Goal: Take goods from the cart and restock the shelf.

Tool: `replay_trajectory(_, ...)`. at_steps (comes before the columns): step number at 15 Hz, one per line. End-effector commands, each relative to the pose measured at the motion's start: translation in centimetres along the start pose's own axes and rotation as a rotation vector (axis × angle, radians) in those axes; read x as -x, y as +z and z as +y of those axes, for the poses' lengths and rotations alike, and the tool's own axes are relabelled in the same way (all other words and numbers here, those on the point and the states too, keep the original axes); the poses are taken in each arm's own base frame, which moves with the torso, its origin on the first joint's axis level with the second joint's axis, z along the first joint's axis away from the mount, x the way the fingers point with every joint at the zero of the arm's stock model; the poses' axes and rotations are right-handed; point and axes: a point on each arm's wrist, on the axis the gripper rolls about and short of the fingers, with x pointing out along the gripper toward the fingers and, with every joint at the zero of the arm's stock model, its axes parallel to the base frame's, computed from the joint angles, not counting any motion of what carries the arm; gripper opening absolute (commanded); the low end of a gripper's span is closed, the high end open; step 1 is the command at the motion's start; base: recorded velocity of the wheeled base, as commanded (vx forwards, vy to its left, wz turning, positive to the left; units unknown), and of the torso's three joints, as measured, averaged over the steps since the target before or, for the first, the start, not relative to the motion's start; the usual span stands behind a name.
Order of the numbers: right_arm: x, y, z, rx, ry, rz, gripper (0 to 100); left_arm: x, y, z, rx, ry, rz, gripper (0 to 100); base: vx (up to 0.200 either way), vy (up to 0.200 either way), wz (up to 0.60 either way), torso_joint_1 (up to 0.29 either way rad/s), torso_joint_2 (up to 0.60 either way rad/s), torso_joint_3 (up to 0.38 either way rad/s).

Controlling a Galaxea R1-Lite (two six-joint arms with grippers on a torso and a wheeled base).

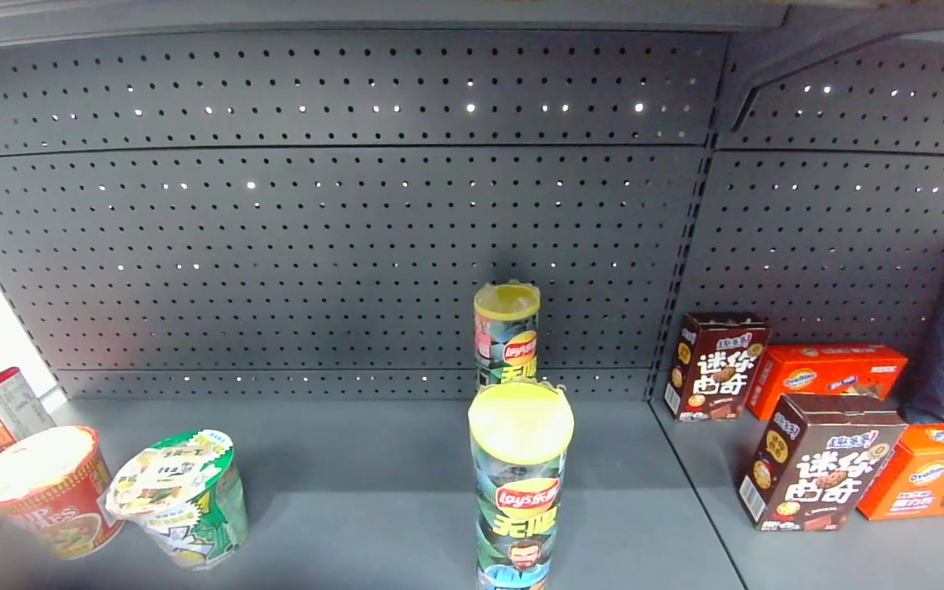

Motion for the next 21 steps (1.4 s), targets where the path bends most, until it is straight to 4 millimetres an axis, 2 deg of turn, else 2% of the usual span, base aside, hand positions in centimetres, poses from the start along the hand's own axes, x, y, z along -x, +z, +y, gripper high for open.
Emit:
replay_trajectory(1,-0.02,-0.01,0.00,0.001,0.000,0.002,100,-0.02,-0.01,0.01,0.011,0.005,0.001,100,0.000,0.000,0.00,0.000,0.00,0.000)
replay_trajectory(7,-0.02,-0.01,0.00,0.001,0.000,0.002,100,-0.02,0.00,0.01,0.015,0.005,0.000,100,0.000,0.000,0.00,0.000,0.00,0.000)
replay_trajectory(9,-0.02,-0.01,0.00,0.001,0.000,0.002,100,-0.02,0.00,0.01,0.033,0.005,0.000,100,0.000,0.200,0.00,0.002,0.01,-0.002)
replay_trajectory(21,-0.02,-0.01,0.00,0.001,0.000,0.002,100,-0.01,0.04,0.01,0.035,0.005,-0.002,100,0.000,0.000,0.00,0.000,0.00,0.000)
